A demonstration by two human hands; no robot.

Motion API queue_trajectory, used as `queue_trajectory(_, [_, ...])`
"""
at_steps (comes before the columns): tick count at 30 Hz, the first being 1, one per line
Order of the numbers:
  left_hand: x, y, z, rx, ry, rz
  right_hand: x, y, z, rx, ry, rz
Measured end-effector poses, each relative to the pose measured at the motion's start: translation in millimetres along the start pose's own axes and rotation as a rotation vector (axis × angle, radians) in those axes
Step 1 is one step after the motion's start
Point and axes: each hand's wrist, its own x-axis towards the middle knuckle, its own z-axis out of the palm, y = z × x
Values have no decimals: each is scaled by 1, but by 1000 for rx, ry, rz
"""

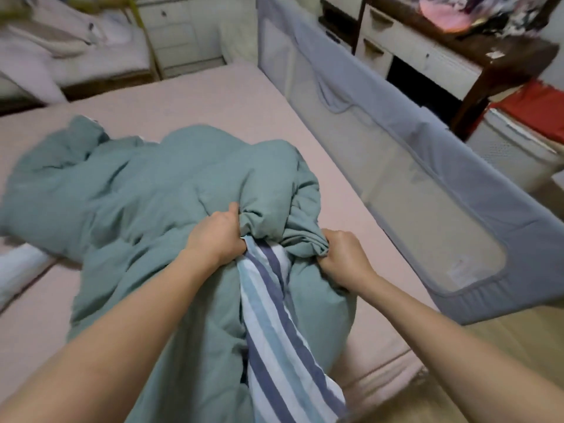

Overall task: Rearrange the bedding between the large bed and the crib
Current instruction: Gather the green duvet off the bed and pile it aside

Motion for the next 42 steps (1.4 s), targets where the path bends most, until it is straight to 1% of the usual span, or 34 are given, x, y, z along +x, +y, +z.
queue_trajectory(3, [-31, -64, -56, 31, 77, -70, 24, -92, -23, -218, -71, -405])
queue_trajectory(5, [-51, -110, -80, 51, 97, -107, 35, -155, -28, -350, -101, -633])
queue_trajectory(7, [-71, -153, -94, 25, 102, -153, 44, -210, -23, -372, -78, -811])
queue_trajectory(8, [-81, -176, -100, -6, 117, -164, 48, -240, -14, -341, -58, -860])
queue_trajectory(9, [-92, -201, -107, -45, 141, -174, 52, -276, -2, -283, -73, -859])
queue_trajectory(11, [-102, -230, -116, -132, 190, -177, 59, -330, 20, -167, -132, -754])
queue_trajectory(13, [-113, -268, -119, -170, 202, -202, 68, -379, 54, -212, -194, -680])
queue_trajectory(14, [-116, -281, -118, -174, 195, -210, 73, -392, 69, -253, -215, -661])
queue_trajectory(15, [-116, -288, -117, -182, 186, -206, 78, -397, 82, -287, -223, -662])
queue_trajectory(19, [-105, -319, -110, -256, 110, -207, 101, -411, 139, -413, -360, -624])
queue_trajectory(22, [-79, -355, -104, -369, 84, -203, 129, -429, 174, -447, -304, -517])
queue_trajectory(25, [-46, -392, -97, -641, 23, -180, 161, -428, 200, -556, -245, -482])
queue_trajectory(26, [-33, -406, -95, -726, 34, -199, 170, -426, 207, -605, -245, -467])
queue_trajectory(27, [-16, -423, -88, -768, 94, -250, 183, -421, 220, -641, -229, -459])
queue_trajectory(28, [7, -446, -77, -747, 183, -311, 200, -416, 239, -664, -224, -448])
queue_trajectory(29, [28, -466, -66, -653, 259, -379, 216, -410, 256, -685, -217, -447])
queue_trajectory(30, [44, -483, -58, -539, 300, -442, 225, -408, 265, -698, -235, -415])
queue_trajectory(32, [82, -518, -34, -330, 296, -514, 250, -405, 297, -698, -242, -415])
queue_trajectory(34, [115, -544, -17, -198, 253, -542, 265, -405, 324, -691, -244, -451])
queue_trajectory(36, [146, -564, 0, -173, 221, -597, 269, -407, 348, -669, -263, -498])
queue_trajectory(38, [182, -582, 24, -217, 198, -652, 276, -397, 386, -630, -293, -519])
queue_trajectory(39, [194, -587, 30, -226, 192, -660, 275, -395, 396, -606, -318, -503])
queue_trajectory(42, [228, -611, 56, -181, 171, -669, 286, -384, 430, -558, -313, -528])
